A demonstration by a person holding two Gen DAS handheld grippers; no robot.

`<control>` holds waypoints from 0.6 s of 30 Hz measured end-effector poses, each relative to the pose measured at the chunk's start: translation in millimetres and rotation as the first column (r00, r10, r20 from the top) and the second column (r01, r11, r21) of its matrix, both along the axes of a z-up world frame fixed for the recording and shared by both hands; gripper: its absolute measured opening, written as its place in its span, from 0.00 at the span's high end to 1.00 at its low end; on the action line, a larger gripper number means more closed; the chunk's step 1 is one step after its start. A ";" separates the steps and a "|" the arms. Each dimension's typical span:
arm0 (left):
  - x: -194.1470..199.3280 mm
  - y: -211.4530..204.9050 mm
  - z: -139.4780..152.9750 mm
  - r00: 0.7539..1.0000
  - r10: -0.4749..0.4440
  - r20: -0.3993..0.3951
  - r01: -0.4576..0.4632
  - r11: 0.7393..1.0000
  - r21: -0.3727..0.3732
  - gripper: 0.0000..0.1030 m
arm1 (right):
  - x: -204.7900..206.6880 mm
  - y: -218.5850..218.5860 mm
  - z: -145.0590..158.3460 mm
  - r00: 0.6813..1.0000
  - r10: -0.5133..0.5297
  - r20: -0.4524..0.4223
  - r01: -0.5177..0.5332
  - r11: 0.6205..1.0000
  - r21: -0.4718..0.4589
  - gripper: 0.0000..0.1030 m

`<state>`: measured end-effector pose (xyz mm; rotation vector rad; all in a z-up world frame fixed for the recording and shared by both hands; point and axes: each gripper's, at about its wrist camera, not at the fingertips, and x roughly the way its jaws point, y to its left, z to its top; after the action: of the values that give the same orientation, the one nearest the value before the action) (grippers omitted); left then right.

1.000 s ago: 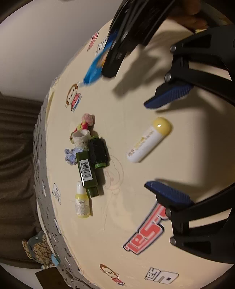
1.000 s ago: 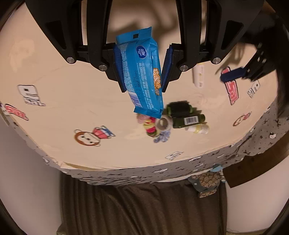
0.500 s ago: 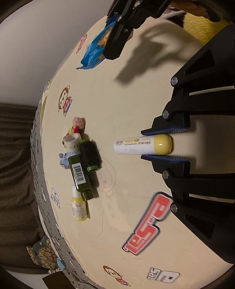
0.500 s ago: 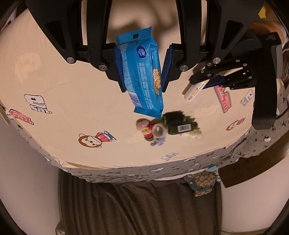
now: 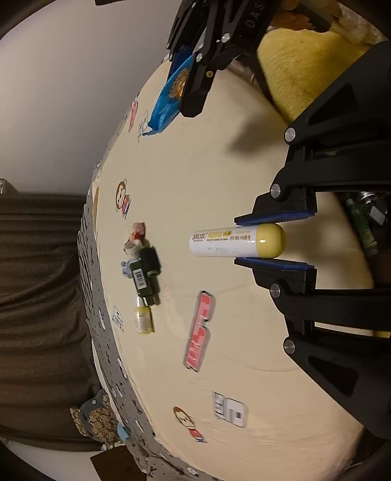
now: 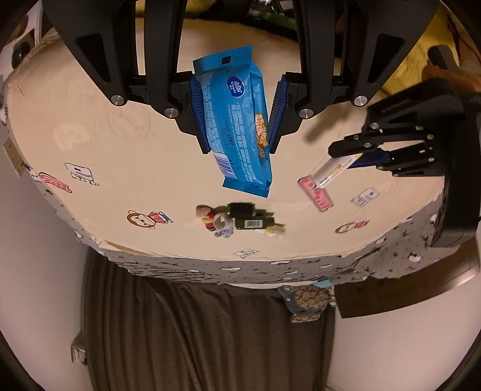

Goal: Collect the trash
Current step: 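Lower tube and blue packet into the bin and open both tools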

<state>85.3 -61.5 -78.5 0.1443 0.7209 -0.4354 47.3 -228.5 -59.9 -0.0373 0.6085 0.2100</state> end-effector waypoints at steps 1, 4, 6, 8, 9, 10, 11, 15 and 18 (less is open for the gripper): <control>-7.4 3.4 -1.1 1.000 -0.001 -0.003 0.001 1.000 -0.007 0.81 | -6.2 1.4 -0.7 1.000 0.003 0.000 -0.003 1.000 -0.004 0.63; -27.4 12.4 -7.5 1.000 -0.004 -0.016 0.004 1.000 -0.016 0.81 | -24.8 8.3 -8.2 1.000 0.021 -0.020 -0.021 1.000 -0.007 0.63; -39.9 17.5 -15.2 0.999 -0.006 -0.035 0.006 1.000 -0.016 0.81 | -34.9 14.7 -19.3 0.998 0.038 -0.052 -0.038 0.999 -0.007 0.63; -51.2 21.7 -26.0 0.998 -0.008 -0.060 0.007 1.000 -0.015 0.81 | -37.6 17.2 -24.4 0.997 0.045 -0.069 -0.046 0.999 -0.004 0.63; -56.5 23.9 -33.2 0.997 -0.009 -0.079 0.008 1.000 -0.015 0.81 | -41.1 20.8 -34.0 0.993 0.058 -0.101 -0.058 0.998 0.006 0.63; -60.2 25.5 -38.1 0.996 -0.011 -0.093 0.010 1.000 -0.015 0.81 | -44.6 23.2 -40.0 0.991 0.065 -0.119 -0.063 0.998 0.014 0.63; -63.4 27.3 -45.4 0.994 -0.014 -0.113 0.013 1.000 -0.012 0.81 | -47.0 25.3 -46.3 0.988 0.071 -0.138 -0.068 0.997 0.022 0.63; -73.5 31.4 -74.3 0.982 -0.018 -0.188 0.019 1.000 0.002 0.81 | -54.4 35.1 -74.0 0.969 0.093 -0.227 -0.084 0.995 0.049 0.63; -77.1 34.9 -97.6 0.968 -0.015 -0.252 0.017 1.000 0.005 0.81 | -57.7 39.6 -94.9 0.952 0.098 -0.290 -0.083 0.994 0.064 0.63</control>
<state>8.2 -26.6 -176.2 0.1021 0.9720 -0.4720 -10.4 -188.9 -154.8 0.0162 0.8985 0.3236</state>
